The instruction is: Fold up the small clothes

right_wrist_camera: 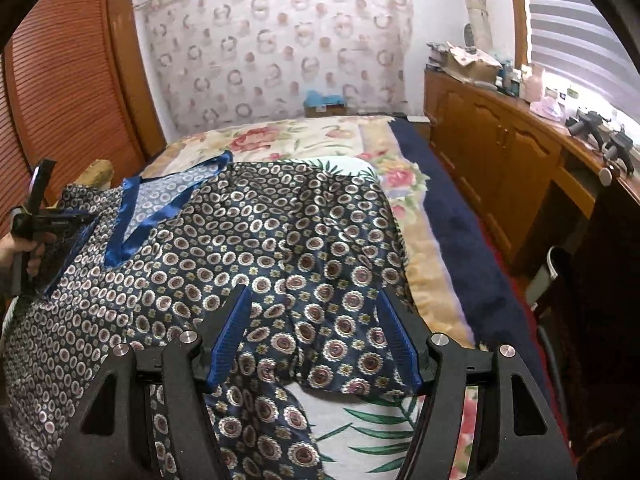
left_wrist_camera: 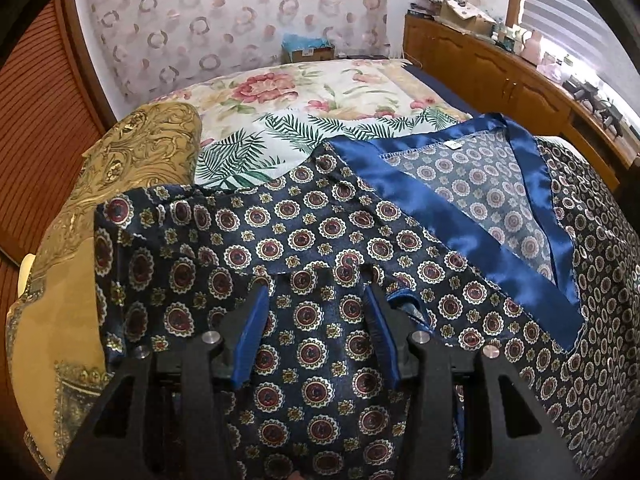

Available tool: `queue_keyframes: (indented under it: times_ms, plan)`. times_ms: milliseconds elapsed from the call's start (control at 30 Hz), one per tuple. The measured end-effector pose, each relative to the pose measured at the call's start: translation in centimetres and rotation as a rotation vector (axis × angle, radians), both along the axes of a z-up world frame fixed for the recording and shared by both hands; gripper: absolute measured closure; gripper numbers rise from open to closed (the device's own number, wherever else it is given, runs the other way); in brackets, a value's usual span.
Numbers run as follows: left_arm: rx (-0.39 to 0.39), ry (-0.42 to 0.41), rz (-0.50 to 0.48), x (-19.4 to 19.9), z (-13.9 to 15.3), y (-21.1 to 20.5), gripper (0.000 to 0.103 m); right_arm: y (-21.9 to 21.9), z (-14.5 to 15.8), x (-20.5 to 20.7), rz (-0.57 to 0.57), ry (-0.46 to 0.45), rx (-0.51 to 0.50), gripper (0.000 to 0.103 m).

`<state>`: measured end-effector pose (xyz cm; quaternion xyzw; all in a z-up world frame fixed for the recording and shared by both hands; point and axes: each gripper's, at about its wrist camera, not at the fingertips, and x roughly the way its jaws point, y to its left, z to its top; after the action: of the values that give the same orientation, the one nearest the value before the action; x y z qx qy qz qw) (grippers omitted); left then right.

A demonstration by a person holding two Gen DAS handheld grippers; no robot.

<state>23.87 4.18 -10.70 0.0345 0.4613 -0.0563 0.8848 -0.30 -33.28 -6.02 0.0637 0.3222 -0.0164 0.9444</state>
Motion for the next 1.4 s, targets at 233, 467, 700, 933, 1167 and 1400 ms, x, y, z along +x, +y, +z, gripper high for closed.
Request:
queue_keyframes:
  times_ms: [233,467,700,933,1167,1400]
  plan:
    - [-0.024,-0.069,0.006,-2.1,2.2,0.5,0.055,-0.9,-0.1,-0.4,-0.026,-0.001,0.003,0.036]
    - [-0.105,-0.130,-0.072,-8.2,4.2,-0.3,0.055,-3.0,-1.1,-0.5,-0.072,0.041,-0.028,0.036]
    - [-0.112,-0.129,-0.139,-13.0,3.5,-2.0,0.055,-5.1,-3.1,-0.7,-0.068,0.109,0.054,0.041]
    - [-0.101,-0.093,-0.188,-13.6,2.0,-4.0,0.055,-5.5,-4.2,-1.1,-0.043,0.148,0.120,0.059]
    - [-0.060,-0.069,-0.203,-13.8,0.5,-4.9,0.053,-4.9,-3.7,-1.2,-0.049,0.149,0.010,0.099]
    - [-0.053,-0.075,-0.211,-14.1,0.5,-4.9,0.050,-3.3,-0.8,-1.6,-0.032,0.057,-0.080,0.101]
